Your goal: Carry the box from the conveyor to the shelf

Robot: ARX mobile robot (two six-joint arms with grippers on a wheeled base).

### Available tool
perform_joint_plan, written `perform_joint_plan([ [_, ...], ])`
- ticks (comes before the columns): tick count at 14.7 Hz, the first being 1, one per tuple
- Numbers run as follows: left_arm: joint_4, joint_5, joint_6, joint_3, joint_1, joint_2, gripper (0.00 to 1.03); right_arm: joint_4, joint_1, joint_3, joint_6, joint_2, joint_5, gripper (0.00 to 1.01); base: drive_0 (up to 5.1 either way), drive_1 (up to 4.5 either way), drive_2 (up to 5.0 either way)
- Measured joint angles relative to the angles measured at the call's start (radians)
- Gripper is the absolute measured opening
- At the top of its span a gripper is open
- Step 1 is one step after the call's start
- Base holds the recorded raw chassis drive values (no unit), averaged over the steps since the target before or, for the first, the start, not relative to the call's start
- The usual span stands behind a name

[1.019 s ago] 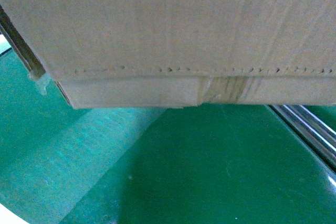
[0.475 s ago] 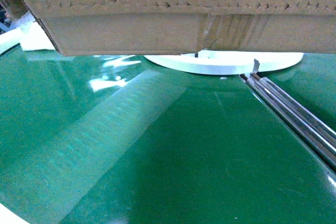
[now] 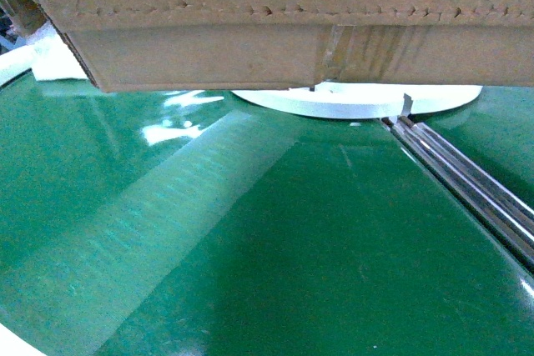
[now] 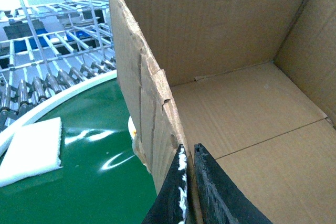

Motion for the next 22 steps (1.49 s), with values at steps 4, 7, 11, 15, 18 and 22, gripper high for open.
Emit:
perform_joint_plan([
  [4, 0.017, 0.004, 0.015, 0.045, -0.009, -0.034, 0.02, -0.041, -0.006, 0.091, 0.019, -0.024, -0.044, 0.03, 0.0, 0.0, 0.0],
  [7, 0.0, 0.002, 0.025, 0.092, -0.035, -0.079, 0.02, -0.058, -0.007, 0.131, 0.031, -0.066, -0.067, 0.03, 0.0, 0.0, 0.0],
  [11, -0.004, -0.002, 0.045, 0.099, -0.044, -0.082, 0.02, -0.019, -0.025, 0.108, 0.043, -0.071, -0.089, 0.03, 0.0, 0.0, 0.0],
  [15, -0.004, -0.003, 0.049, 0.099, -0.044, -0.082, 0.02, -0.019, -0.025, 0.107, 0.045, -0.072, -0.089, 0.03, 0.0, 0.0, 0.0],
  [18, -0.004, -0.003, 0.05, 0.099, -0.044, -0.082, 0.02, -0.018, -0.025, 0.107, 0.045, -0.072, -0.089, 0.03, 0.0, 0.0, 0.0],
  [22, -0.003, -0.004, 0.053, 0.099, -0.044, -0.075, 0.02, -0.016, -0.025, 0.104, 0.045, -0.066, -0.089, 0.03, 0.0, -3.08, 3.2],
])
